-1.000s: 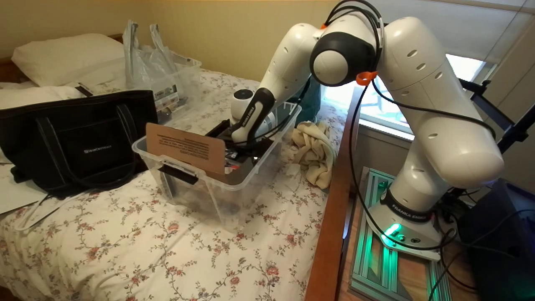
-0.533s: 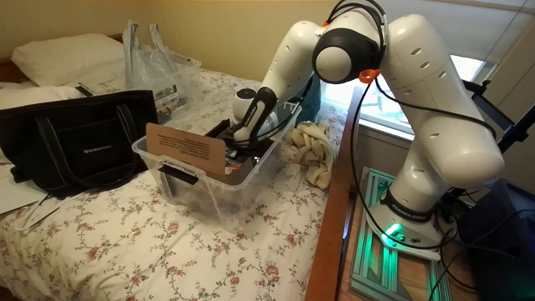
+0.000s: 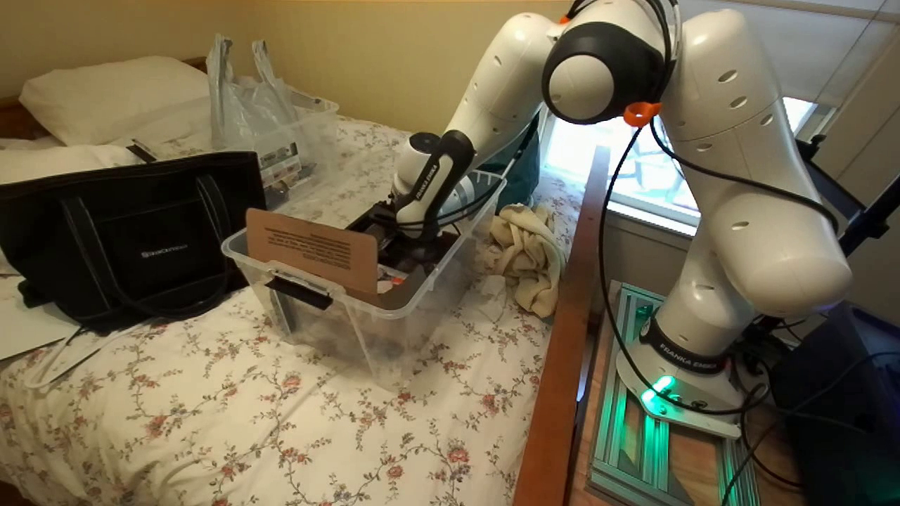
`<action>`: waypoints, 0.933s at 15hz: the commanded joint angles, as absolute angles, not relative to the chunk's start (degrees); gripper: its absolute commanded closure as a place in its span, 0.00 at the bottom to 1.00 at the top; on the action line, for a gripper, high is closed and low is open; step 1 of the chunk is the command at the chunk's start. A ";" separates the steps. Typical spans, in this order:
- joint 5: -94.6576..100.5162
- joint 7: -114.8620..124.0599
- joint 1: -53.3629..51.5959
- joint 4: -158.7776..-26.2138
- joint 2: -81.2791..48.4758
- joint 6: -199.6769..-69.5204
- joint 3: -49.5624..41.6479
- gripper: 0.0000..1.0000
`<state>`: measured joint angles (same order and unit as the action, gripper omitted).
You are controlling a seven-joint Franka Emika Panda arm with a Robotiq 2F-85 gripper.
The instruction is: Remove the black object from the storage box
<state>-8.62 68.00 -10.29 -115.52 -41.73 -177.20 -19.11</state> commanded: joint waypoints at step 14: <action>-10.83 61.69 -7.50 -115.59 -42.44 -176.93 -14.25 0.00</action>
